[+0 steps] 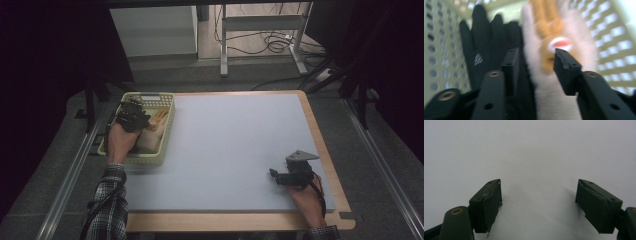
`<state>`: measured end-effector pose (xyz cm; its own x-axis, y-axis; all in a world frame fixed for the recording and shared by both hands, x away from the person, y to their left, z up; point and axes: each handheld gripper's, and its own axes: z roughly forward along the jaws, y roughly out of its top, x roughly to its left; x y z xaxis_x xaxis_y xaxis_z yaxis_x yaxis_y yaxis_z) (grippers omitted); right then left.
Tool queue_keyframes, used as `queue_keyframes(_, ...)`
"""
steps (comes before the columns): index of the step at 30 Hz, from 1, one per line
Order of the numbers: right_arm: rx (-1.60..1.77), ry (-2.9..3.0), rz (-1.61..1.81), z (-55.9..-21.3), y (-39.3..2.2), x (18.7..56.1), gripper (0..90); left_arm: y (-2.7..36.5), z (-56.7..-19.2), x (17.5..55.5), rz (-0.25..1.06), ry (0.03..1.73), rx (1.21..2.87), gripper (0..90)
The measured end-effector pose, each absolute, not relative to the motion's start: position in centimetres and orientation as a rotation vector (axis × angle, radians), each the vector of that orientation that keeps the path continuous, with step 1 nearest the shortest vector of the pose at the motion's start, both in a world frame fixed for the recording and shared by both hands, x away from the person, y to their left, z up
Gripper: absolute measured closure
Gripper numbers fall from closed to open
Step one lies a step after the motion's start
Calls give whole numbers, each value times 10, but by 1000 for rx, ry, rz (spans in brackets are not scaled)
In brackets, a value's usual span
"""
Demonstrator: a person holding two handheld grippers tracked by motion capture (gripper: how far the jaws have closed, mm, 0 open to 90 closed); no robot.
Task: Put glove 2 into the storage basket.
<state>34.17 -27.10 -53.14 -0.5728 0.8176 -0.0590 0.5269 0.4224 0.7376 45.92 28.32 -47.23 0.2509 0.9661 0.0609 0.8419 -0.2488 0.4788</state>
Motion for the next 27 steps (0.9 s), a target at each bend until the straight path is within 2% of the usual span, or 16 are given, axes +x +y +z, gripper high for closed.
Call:
queue_keyframes(4,1144,2271,961,-531,-271,342,209,281,-485,466,434,1683,2178,676)
queue_keyframes(8,1144,2271,961,-531,-271,342,209,273,-489,468,333,1648,2175,672)
queue_keyframes(13,1144,2270,961,-531,-271,342,209,267,-492,468,331,1630,2194,667)
queue_keyframes(18,1144,2270,961,-531,-271,342,209,276,-487,464,386,1630,2168,552)
queue_keyframes(22,1144,2270,961,-531,-271,342,209,281,-484,460,399,1609,2143,418)
queue_keyframes(27,1144,2270,961,-531,-271,342,209,285,-480,454,417,1586,2114,315)
